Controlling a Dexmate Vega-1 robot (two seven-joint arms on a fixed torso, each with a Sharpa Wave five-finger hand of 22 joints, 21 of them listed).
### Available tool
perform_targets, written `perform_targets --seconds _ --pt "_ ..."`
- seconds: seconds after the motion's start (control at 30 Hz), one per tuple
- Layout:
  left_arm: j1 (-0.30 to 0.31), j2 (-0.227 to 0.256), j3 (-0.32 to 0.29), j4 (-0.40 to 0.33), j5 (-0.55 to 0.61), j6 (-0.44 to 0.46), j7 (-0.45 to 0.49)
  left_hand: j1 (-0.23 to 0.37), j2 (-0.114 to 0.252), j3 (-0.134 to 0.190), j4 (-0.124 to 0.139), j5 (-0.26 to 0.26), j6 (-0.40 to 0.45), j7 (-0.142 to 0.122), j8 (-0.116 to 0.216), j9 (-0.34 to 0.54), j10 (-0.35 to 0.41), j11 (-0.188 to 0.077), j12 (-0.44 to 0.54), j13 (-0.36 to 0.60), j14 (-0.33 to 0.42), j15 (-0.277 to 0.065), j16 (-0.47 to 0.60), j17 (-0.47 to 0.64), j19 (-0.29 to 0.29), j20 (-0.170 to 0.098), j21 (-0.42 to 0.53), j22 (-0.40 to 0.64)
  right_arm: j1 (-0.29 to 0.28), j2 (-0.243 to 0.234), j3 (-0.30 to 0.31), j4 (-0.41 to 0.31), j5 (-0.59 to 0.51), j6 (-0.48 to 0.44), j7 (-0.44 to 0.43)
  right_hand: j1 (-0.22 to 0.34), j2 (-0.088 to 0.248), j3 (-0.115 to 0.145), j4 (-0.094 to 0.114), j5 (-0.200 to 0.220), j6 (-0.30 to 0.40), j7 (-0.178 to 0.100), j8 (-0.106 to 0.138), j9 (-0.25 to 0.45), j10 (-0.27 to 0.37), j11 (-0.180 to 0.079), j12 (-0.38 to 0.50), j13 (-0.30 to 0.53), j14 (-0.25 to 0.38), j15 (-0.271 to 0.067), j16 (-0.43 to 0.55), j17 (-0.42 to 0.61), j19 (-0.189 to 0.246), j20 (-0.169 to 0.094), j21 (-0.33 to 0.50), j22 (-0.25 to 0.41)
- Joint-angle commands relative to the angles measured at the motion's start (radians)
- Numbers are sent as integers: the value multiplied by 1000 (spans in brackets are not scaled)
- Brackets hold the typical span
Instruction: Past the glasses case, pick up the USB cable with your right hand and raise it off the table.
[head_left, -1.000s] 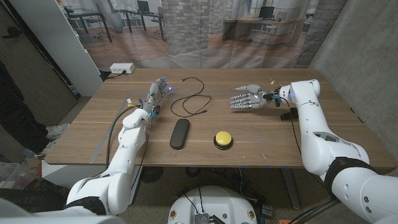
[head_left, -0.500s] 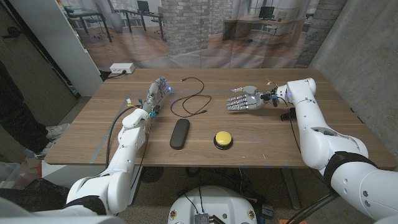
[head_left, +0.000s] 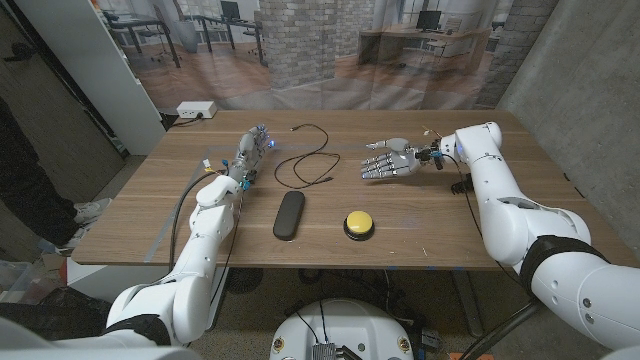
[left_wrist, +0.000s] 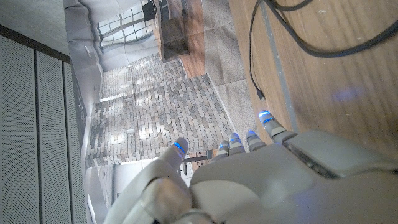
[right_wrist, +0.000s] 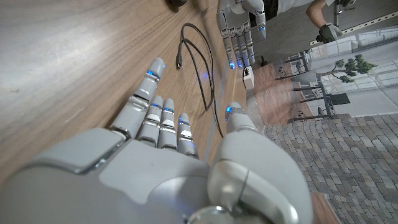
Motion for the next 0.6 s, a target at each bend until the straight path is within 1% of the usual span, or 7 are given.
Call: perform_targets --seconds 0.03,0.1,0.13,0.3,0.5,0.6 --pt "-13 2 -2 24 -2 -10 -4 -4 100 8 0 6 -1 3 4 5 -2 4 6 6 -4 2 7 6 -2 3 0 4 36 11 -20 64 -29 31 3 13 -17 -2 -7 9 10 70 -5 4 2 -12 2 2 10 -10 -3 1 11 -10 6 2" --pt "-15 2 -3 28 -3 -12 -4 -4 100 8 0 6 -1 4 4 5 -2 5 6 6 -3 1 7 6 -2 3 0 4 43 13 -23 76 -35 31 4 19 -22 -4 -6 12 10 70 -5 4 4 -15 2 2 12 -13 -4 1 18 -15 7 2" --pt "-16 3 -3 31 -3 -13 -5 -4 100 8 0 6 -1 4 4 5 -1 4 6 6 -4 2 7 5 -2 3 0 4 48 15 -25 84 -37 34 4 25 -25 -6 -4 14 13 70 -4 4 9 -19 4 2 21 -14 -2 2 29 -19 9 2" --pt "-21 2 -4 43 -6 -19 -9 -4 100 8 0 6 -1 4 4 5 -2 4 6 6 -3 2 7 6 -2 3 0 4 71 21 -35 120 -53 37 5 40 -27 -10 2 20 20 70 -2 5 20 -24 7 4 40 -28 1 4 51 -32 12 0" --pt "-32 2 -5 67 -7 -30 -12 -4 100 8 0 6 -1 5 4 5 -2 4 6 6 -3 2 7 6 -2 4 0 4 108 29 -43 186 -68 48 8 63 -20 -5 2 25 21 69 -3 6 24 -27 8 4 52 -33 3 6 63 -41 12 -2" --pt "-37 2 -5 78 -7 -33 -14 -4 100 8 0 6 -1 4 4 5 -2 3 6 6 -4 1 7 6 -2 3 -1 4 132 34 -43 234 -74 58 6 83 -12 -1 1 30 22 69 -3 7 26 -32 8 5 59 -39 3 7 72 -48 11 -3"
